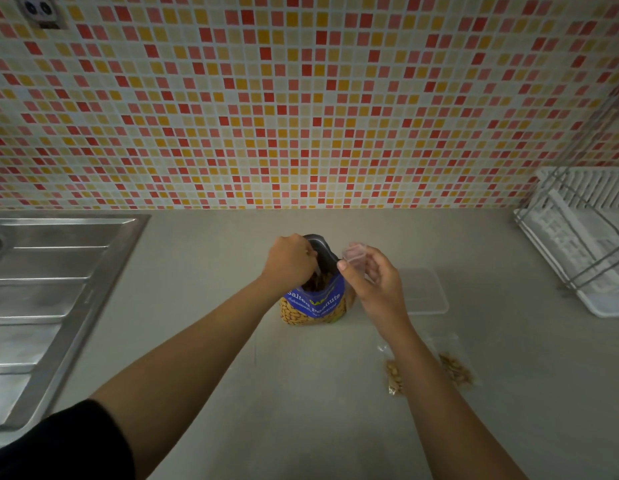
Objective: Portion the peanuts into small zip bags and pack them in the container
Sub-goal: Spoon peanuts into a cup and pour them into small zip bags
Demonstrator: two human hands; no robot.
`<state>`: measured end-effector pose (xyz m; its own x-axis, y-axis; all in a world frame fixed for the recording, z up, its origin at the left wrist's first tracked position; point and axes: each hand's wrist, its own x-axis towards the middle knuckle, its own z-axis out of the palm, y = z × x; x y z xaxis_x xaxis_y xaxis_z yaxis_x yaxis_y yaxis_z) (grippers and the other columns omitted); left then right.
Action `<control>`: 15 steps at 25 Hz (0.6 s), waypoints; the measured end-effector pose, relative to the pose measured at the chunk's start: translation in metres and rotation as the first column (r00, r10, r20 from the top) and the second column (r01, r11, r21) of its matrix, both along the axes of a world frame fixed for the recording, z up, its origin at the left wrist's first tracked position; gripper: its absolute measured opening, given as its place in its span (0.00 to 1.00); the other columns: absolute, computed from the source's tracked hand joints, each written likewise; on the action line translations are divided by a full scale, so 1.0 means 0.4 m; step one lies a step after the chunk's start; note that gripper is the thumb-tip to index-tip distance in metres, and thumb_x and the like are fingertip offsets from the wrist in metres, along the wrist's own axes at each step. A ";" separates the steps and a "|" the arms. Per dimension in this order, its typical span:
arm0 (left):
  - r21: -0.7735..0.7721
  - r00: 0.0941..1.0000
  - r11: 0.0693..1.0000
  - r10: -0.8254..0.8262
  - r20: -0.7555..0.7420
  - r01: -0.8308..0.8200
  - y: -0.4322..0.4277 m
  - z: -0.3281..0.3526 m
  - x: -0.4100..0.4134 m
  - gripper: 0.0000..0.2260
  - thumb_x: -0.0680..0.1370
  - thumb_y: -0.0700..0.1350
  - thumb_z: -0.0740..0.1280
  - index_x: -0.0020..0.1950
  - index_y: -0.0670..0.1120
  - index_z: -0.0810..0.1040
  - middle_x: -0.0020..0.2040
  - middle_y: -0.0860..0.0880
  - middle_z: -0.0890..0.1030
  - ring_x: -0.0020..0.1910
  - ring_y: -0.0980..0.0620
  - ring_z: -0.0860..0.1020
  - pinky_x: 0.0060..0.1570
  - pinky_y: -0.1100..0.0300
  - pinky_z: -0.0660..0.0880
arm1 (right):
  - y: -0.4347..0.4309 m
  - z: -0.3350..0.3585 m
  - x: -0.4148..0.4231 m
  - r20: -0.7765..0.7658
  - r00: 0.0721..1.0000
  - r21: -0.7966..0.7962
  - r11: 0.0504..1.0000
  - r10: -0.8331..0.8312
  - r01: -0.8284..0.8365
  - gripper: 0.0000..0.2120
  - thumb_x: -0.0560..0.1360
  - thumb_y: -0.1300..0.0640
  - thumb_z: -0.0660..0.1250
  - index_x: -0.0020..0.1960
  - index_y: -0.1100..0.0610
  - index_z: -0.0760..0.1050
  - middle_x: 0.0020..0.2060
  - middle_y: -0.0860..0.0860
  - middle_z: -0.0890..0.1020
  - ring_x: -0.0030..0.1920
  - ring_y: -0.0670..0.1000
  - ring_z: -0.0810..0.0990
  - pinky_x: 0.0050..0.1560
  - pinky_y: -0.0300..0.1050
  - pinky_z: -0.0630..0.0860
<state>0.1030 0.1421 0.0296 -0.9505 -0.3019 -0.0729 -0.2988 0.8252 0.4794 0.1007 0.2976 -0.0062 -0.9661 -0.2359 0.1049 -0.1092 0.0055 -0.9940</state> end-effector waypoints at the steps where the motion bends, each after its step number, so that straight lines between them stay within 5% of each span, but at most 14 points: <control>1: 0.068 0.998 0.996 0.057 -0.016 -0.056 -0.001 -0.001 0.001 0.13 0.79 0.44 0.60 0.49 0.38 0.81 0.44 0.41 0.83 0.41 0.46 0.80 0.37 0.59 0.72 | 0.000 -0.003 -0.001 0.002 1.000 -0.008 1.000 0.001 -0.001 0.19 0.65 0.48 0.73 0.53 0.54 0.77 0.52 0.47 0.82 0.53 0.43 0.80 0.48 0.29 0.74; 8: 0.537 0.948 0.814 0.308 -0.072 -0.224 -0.027 0.023 0.028 0.12 0.79 0.45 0.62 0.37 0.45 0.77 0.35 0.45 0.83 0.40 0.48 0.83 0.50 0.56 0.79 | 0.003 -0.005 -0.004 0.001 1.000 0.000 1.000 0.018 -0.018 0.16 0.65 0.49 0.72 0.52 0.52 0.77 0.50 0.46 0.82 0.52 0.42 0.80 0.48 0.28 0.73; 15: 0.736 0.860 0.567 0.509 0.041 -0.370 -0.084 0.044 0.043 0.09 0.79 0.45 0.64 0.47 0.40 0.79 0.36 0.46 0.80 0.32 0.55 0.78 0.39 0.65 0.78 | 0.009 0.002 0.002 -0.008 1.000 0.026 0.999 0.022 -0.022 0.17 0.68 0.53 0.73 0.55 0.54 0.76 0.50 0.45 0.82 0.50 0.38 0.80 0.45 0.27 0.73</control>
